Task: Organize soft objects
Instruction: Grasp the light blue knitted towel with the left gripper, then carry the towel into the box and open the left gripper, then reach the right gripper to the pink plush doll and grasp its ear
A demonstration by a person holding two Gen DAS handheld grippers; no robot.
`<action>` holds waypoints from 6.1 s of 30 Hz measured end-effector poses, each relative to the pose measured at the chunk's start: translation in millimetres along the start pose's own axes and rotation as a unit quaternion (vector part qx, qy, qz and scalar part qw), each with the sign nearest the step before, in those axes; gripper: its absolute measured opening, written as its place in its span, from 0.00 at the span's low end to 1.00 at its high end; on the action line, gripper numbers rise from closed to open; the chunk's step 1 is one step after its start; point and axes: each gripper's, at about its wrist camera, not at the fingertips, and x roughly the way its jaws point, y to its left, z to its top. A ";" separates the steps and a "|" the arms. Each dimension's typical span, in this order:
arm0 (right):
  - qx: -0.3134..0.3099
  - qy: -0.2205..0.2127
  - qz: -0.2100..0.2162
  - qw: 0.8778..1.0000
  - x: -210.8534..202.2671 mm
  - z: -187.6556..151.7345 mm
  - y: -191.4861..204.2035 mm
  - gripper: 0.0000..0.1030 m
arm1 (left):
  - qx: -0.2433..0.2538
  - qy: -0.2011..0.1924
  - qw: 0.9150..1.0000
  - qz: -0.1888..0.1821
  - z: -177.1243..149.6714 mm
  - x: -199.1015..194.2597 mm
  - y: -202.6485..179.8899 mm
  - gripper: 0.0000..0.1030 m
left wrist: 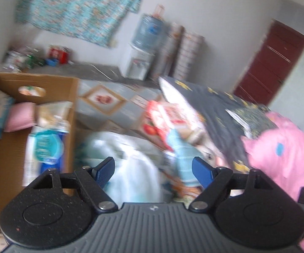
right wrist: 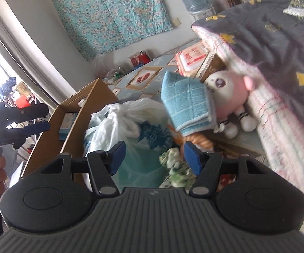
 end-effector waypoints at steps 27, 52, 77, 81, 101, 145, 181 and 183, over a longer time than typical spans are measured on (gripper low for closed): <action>-0.131 0.004 -0.047 0.990 113.7 48.3 -29.1 0.71 | -0.034 0.206 0.978 -0.006 32.7 228.9 -57.7 0.55; -0.146 -0.037 -0.051 0.987 75.9 45.8 -6.2 0.22 | -0.034 0.154 0.986 -0.055 41.3 184.4 -67.5 0.35; -0.142 -0.060 0.074 0.985 23.6 8.1 159.9 0.22 | -0.052 0.017 0.998 -0.029 32.0 -19.4 12.6 0.26; -0.169 -0.031 0.099 0.980 39.6 5.6 204.1 0.22 | -0.065 0.003 0.998 0.002 34.2 -43.8 43.0 0.26; -0.163 0.147 0.099 0.970 220.8 -15.4 352.8 0.22 | -0.111 0.065 0.982 0.137 54.8 -13.9 229.0 0.25; -0.174 0.033 0.129 0.976 114.2 16.9 254.5 0.41 | -0.051 0.084 0.973 0.206 59.6 29.7 230.1 0.56; -0.089 0.118 -0.094 0.985 149.2 150.4 -87.2 0.60 | 0.116 0.064 0.991 0.027 12.2 121.0 -45.2 0.62; -0.081 0.142 -0.088 0.983 169.6 149.5 -93.7 0.59 | 0.115 0.061 0.991 0.030 12.8 120.8 -45.7 0.62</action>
